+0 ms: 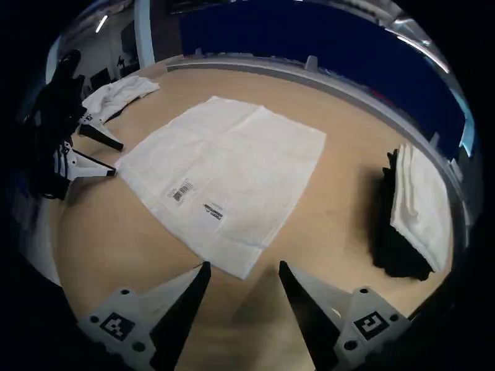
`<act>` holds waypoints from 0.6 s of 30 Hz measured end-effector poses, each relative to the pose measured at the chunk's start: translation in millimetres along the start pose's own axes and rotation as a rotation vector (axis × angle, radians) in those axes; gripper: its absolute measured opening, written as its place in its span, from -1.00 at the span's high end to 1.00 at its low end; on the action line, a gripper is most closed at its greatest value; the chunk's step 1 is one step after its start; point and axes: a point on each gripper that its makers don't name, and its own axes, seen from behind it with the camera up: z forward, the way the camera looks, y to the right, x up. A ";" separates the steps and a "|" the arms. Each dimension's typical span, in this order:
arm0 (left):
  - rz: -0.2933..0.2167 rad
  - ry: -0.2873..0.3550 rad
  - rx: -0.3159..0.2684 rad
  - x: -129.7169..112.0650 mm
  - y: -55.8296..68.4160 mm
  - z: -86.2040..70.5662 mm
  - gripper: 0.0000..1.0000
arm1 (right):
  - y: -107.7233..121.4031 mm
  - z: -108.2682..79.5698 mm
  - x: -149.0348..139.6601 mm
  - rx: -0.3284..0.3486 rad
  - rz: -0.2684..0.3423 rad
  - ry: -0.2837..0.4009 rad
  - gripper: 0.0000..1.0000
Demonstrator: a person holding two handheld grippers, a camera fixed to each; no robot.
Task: Fold towel
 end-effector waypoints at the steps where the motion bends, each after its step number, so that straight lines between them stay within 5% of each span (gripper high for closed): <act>1: 0.001 -0.003 -0.004 -0.6 1.8 0.3 -0.73 | -0.4 0.5 0.1 0.001 0.001 0.001 -0.62; 9: 0.033 -0.026 0.001 -6.5 6.7 3.2 -0.35 | -3.2 2.8 -4.3 0.013 -0.006 -0.010 -0.35; 18: 0.010 -0.037 0.007 -3.7 3.6 2.5 -0.08 | -2.2 4.6 -4.1 0.007 0.004 -0.017 -0.11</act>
